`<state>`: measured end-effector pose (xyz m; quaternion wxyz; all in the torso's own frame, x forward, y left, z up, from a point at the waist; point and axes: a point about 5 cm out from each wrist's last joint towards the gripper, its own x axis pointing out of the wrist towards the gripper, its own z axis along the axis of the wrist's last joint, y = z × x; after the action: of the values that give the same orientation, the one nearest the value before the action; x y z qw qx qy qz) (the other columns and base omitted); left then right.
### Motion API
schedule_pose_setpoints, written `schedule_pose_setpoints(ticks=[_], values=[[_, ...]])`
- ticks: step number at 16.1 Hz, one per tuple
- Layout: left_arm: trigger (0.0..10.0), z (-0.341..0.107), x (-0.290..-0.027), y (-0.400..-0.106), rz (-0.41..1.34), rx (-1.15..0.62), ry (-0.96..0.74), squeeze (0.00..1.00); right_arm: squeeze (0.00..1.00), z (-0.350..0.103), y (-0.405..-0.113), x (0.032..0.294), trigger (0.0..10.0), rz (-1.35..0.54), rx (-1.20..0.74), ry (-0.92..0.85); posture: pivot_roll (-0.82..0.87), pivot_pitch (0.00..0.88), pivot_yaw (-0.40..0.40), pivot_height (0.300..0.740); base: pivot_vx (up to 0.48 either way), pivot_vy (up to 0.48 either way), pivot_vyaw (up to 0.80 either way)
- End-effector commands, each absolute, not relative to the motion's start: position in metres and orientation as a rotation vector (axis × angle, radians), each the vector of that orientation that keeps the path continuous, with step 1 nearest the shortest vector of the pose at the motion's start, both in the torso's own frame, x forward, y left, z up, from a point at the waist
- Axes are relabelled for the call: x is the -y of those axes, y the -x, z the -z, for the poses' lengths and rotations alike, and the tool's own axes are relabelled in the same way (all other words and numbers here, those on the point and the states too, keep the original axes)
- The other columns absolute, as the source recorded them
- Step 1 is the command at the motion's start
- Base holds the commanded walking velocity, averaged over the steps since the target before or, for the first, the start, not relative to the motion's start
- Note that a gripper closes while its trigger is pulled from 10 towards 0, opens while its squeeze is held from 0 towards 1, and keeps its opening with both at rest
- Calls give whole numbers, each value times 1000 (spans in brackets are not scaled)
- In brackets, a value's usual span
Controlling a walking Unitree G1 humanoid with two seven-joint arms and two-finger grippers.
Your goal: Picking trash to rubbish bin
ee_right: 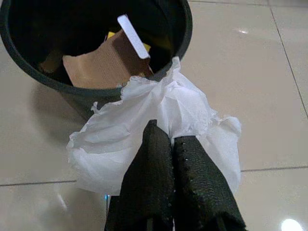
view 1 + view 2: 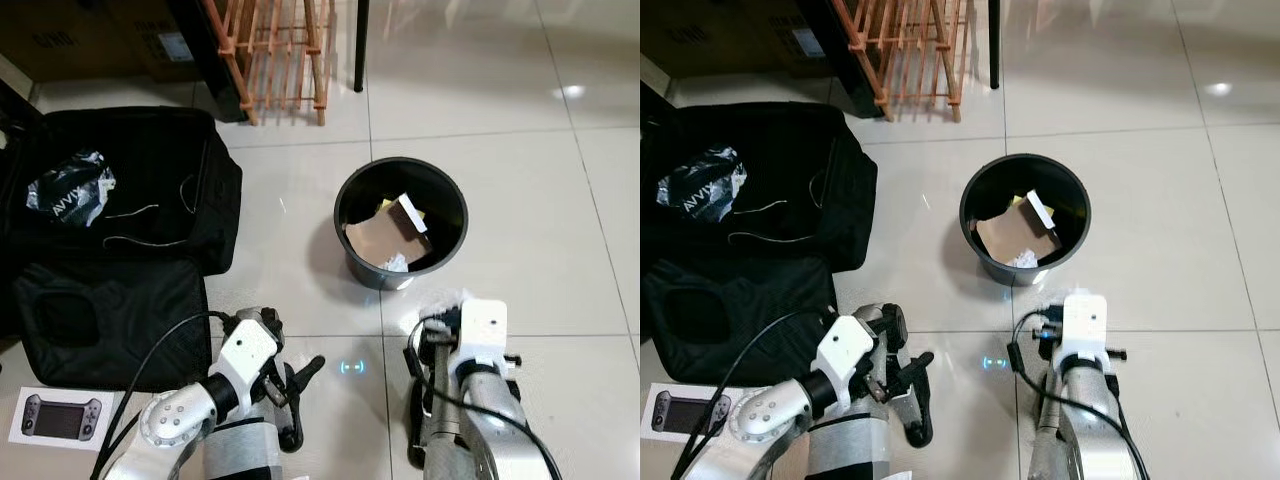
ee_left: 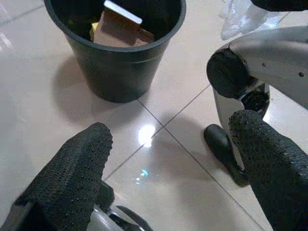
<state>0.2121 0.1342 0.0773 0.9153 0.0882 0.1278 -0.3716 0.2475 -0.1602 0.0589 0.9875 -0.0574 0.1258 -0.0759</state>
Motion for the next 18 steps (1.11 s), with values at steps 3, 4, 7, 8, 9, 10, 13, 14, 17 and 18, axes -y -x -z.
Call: schedule_pose_setpoints(ticks=[3,4,7,8,9,10,13,14,17,18], values=[[10000,-97,-128,-206,779,-247,-43,0,0,-50,-246,162,10000,135,-295,122,94,490,105,559,0,0,0],[10000,-102,-123,-206,801,-234,-29,0,0,-50,-247,162,10000,135,-296,120,97,494,103,559,0,0,0],[10000,-107,-113,-201,867,-237,-14,0,0,-50,-248,160,10000,126,-298,118,98,498,100,559,0,0,0],[10000,-107,-111,-199,875,-238,-21,0,0,-50,-247,160,10000,124,-299,117,95,500,98,559,0,0,0],[10000,-107,-111,-198,873,-243,-17,0,0,-49,-247,161,10000,123,-300,118,95,500,98,559,0,0,0],[10000,-108,-112,-197,874,-252,-16,0,0,-49,-246,161,10000,123,-301,120,95,502,99,559,0,0,0],[10000,-109,-112,-197,873,-260,-18,0,0,-52,-253,163,10000,113,-292,119,96,504,97,559,0,0,0],[10000,-109,-112,-198,870,-264,-29,0,0,-56,-262,161,10000,85,-273,117,96,504,97,559,0,0,0],[10000,-110,-115,-193,859,-277,-41,0,0,-74,-285,157,10000,32,-199,115,129,507,93,559,0,0,0],[10000,-109,-116,-192,854,-285,-42,0,0,-78,-293,155,10000,21,-183,120,129,507,93,559,0,0,0]])
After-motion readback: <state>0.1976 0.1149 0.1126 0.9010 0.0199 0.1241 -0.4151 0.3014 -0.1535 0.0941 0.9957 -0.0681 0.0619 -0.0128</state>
